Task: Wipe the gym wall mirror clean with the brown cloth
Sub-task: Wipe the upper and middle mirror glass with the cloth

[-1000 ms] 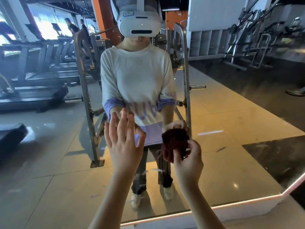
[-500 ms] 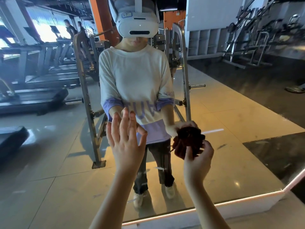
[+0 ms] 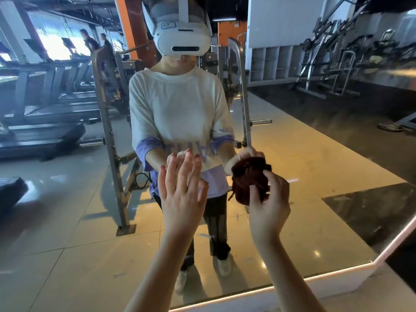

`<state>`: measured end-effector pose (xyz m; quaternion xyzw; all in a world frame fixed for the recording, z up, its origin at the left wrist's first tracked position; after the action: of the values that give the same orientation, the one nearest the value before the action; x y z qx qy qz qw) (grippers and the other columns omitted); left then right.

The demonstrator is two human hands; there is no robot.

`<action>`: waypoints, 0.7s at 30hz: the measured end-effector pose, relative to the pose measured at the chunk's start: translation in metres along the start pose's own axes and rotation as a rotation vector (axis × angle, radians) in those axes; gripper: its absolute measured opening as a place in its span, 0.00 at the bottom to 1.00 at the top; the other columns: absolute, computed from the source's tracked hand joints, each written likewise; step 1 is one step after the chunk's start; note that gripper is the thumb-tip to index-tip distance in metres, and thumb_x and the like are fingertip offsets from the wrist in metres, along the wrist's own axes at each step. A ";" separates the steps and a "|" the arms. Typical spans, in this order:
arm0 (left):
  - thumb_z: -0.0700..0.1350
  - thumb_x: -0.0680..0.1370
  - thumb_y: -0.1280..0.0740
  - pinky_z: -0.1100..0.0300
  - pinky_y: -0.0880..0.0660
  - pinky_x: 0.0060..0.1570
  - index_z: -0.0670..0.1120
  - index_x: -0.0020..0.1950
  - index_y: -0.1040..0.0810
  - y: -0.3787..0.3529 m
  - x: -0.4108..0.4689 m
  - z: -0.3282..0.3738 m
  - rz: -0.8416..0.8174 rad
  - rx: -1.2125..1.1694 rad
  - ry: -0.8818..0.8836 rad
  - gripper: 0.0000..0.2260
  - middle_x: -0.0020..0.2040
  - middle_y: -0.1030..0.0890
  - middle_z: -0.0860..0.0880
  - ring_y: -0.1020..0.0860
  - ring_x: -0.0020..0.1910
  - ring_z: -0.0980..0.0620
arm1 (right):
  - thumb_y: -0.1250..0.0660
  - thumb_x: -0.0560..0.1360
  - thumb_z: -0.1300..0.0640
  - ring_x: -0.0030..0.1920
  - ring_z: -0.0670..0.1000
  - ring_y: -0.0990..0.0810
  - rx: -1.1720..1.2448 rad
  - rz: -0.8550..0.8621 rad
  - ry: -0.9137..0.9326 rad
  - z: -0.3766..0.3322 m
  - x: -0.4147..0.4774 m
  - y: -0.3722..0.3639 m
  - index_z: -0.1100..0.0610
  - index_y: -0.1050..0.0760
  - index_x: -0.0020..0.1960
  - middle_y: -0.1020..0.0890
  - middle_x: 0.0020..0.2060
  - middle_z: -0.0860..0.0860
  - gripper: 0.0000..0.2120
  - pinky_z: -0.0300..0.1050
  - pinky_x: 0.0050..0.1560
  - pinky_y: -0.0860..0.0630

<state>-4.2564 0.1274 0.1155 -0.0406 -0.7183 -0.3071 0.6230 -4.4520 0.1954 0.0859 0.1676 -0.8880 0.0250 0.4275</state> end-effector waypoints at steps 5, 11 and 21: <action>0.46 0.77 0.29 0.40 0.44 0.77 0.45 0.77 0.37 0.000 -0.001 0.001 -0.009 -0.010 -0.002 0.31 0.77 0.37 0.44 0.39 0.77 0.37 | 0.31 0.76 0.63 0.57 0.55 0.22 0.011 0.105 0.032 0.000 0.045 0.019 0.62 0.22 0.61 0.20 0.57 0.61 0.14 0.42 0.51 0.23; 0.45 0.77 0.30 0.41 0.47 0.78 0.45 0.76 0.35 0.002 0.000 0.004 0.014 -0.012 0.011 0.29 0.76 0.34 0.43 0.39 0.76 0.37 | 0.36 0.79 0.56 0.54 0.59 0.22 -0.080 0.045 0.161 -0.027 0.030 -0.001 0.63 0.22 0.64 0.23 0.59 0.65 0.17 0.48 0.49 0.22; 0.46 0.76 0.28 0.42 0.48 0.77 0.44 0.75 0.34 0.000 0.001 0.006 0.045 -0.021 0.044 0.30 0.75 0.34 0.41 0.39 0.76 0.37 | 0.35 0.79 0.49 0.54 0.57 0.23 -0.084 -0.035 0.287 -0.040 0.037 -0.006 0.59 0.25 0.64 0.24 0.58 0.62 0.19 0.48 0.44 0.19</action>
<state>-4.2621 0.1296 0.1164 -0.0564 -0.7000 -0.3012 0.6451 -4.4416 0.1872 0.1388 0.1599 -0.8149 0.0042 0.5571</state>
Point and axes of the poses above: each hand's wrist, its own x-axis towards the middle knuckle, its own y-axis out of the back of the hand, z = x × y, the point moved 10 cm from there along x, towards the middle knuckle
